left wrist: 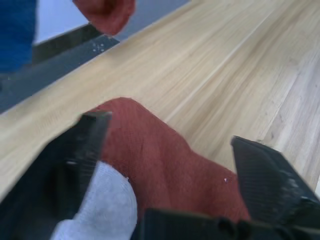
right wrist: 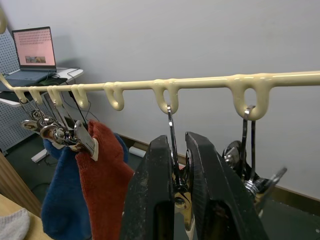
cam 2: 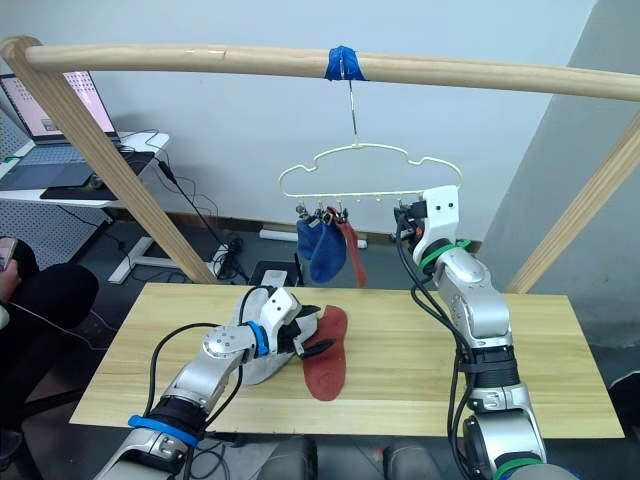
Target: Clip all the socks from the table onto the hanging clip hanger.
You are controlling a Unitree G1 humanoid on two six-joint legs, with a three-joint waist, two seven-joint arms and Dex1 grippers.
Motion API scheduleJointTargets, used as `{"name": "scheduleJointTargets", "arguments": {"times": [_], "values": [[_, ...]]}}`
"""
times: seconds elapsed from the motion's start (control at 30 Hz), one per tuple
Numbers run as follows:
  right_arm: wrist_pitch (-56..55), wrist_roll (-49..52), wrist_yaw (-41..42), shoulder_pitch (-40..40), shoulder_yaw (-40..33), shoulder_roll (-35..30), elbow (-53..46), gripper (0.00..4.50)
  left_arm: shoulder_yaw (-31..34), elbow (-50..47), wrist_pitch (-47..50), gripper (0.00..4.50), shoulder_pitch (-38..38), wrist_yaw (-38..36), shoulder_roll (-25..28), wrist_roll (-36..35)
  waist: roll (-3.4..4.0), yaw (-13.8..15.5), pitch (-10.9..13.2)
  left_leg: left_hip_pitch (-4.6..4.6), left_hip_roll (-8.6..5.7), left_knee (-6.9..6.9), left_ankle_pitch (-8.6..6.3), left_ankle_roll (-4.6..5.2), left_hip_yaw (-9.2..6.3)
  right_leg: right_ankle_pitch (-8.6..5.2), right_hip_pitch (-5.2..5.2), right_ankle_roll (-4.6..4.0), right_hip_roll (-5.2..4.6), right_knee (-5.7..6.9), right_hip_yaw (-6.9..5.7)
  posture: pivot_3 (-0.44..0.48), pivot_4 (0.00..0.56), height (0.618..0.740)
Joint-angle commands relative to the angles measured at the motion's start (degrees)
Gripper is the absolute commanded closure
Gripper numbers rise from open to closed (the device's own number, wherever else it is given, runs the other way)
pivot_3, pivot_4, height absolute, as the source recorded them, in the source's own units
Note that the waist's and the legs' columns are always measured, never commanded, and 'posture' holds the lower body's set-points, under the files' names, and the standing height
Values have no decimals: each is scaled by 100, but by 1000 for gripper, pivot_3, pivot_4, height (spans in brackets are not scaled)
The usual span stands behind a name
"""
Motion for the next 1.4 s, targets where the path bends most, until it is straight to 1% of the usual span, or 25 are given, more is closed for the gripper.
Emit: {"name": "scheduleJointTargets", "arguments": {"times": [0.03,0.17,0.33,0.4,0.47,0.63,0.77,0.97,1.1,1.2,1.3,1.4], "values": [[-21,62,-23,-80,-59,7,-121,4391,-125,83,19,24,-43,-57,-74,50,0,-1,0,0,0,0,0,0,0,0,0,0,0,0,0,5,127,740],[-19,56,-38,-85,-68,3,-118,4391,-382,637,-140,24,-202,-10,-159,368,0,-2,0,0,0,0,0,0,1,0,0,0,0,0,0,-2,128,740],[-15,51,-49,-96,-92,-28,-127,4391,-509,1306,-112,24,-405,11,-248,574,0,-6,0,0,-1,0,0,0,0,0,0,0,0,0,-1,-9,127,740],[-4,53,-51,-90,-102,-40,-149,4391,-484,1442,-102,414,-434,27,-276,579,0,-6,0,0,-1,0,0,0,0,0,0,0,0,0,-1,-9,127,740],[-3,49,-56,-90,-117,-55,-153,4391,-476,1476,-173,923,-449,-49,-296,548,0,-9,-1,0,-1,0,0,0,0,0,0,0,0,0,-1,-16,126,740],[-4,43,-57,-91,-132,-70,-143,4391,-603,1405,-477,1899,-427,-152,-269,657,0,-11,-1,0,-1,0,0,0,1,0,0,0,0,0,-1,-17,127,740],[-14,35,-54,-117,-137,-62,-102,4391,-601,1394,-506,2851,-418,-152,-268,678,0,-10,-1,0,-1,1,0,0,1,0,1,0,0,1,0,-13,129,740],[-14,36,-62,-102,-143,-54,-119,4391,-570,1363,-498,2851,-343,6,-214,789,0,-11,-1,0,-1,0,0,0,1,0,1,0,0,1,-1,-15,129,740],[-25,28,-70,-109,-150,-59,-107,4391,-280,1445,-403,2851,-395,316,-244,620,0,-12,-1,0,0,1,0,0,0,0,1,0,0,2,-1,-16,129,740],[-33,22,-71,-114,-153,-66,-90,4391,-176,1408,-334,2325,-397,191,-249,447,0,-13,-1,0,0,2,0,0,0,0,1,0,0,3,-1,-13,128,740],[-40,19,-66,-123,-153,-69,-74,4391,-135,1415,-371,1407,-416,179,-238,412,0,-10,-1,0,-1,2,0,0,0,0,1,0,0,2,-1,-12,126,740],[-45,19,-64,-139,-156,-71,-69,4391,5,1296,-366,519,-424,110,-236,232,0,-10,-1,0,0,2,0,0,0,0,0,0,0,3,-2,-12,126,740]]}}
